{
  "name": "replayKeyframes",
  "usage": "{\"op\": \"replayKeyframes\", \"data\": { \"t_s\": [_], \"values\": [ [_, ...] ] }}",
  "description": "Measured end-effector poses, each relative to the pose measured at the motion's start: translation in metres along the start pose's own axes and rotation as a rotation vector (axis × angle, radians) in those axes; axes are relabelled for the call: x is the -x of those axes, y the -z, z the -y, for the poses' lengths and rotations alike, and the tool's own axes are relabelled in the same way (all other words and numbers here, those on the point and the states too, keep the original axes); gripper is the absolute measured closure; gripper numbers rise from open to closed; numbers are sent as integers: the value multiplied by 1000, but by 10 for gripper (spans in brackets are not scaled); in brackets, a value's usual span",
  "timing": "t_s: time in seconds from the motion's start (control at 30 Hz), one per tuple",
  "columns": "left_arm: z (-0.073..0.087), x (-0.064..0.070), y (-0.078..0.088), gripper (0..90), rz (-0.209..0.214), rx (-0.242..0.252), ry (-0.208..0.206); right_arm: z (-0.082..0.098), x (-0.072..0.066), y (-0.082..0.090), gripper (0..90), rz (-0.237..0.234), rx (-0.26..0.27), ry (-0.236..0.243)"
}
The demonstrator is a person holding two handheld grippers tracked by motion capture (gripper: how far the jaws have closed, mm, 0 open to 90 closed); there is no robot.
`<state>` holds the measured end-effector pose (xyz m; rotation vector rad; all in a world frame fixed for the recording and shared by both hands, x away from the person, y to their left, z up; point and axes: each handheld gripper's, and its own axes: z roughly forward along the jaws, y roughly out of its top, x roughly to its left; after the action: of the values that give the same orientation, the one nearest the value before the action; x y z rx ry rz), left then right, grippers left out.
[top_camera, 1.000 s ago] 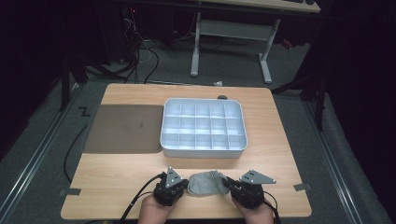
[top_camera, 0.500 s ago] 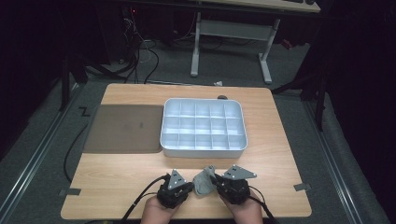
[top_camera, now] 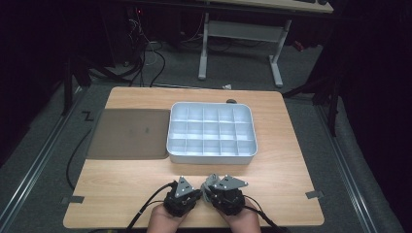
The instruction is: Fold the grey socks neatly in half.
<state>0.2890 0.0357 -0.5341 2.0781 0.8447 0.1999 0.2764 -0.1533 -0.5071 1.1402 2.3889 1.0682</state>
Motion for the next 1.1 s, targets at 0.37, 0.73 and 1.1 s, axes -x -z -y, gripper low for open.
{"op": "replayKeyframes", "data": {
  "t_s": [0.37,0.73,1.1],
  "values": [
    [1,0,2,820,-8,19,7,-9,6,32,696,20,102,3],
    [1,9,5,798,18,38,-4,18,8,17,724,16,28,21],
    [-1,10,0,800,21,40,1,11,9,21,888,18,53,19]
  ]
}}
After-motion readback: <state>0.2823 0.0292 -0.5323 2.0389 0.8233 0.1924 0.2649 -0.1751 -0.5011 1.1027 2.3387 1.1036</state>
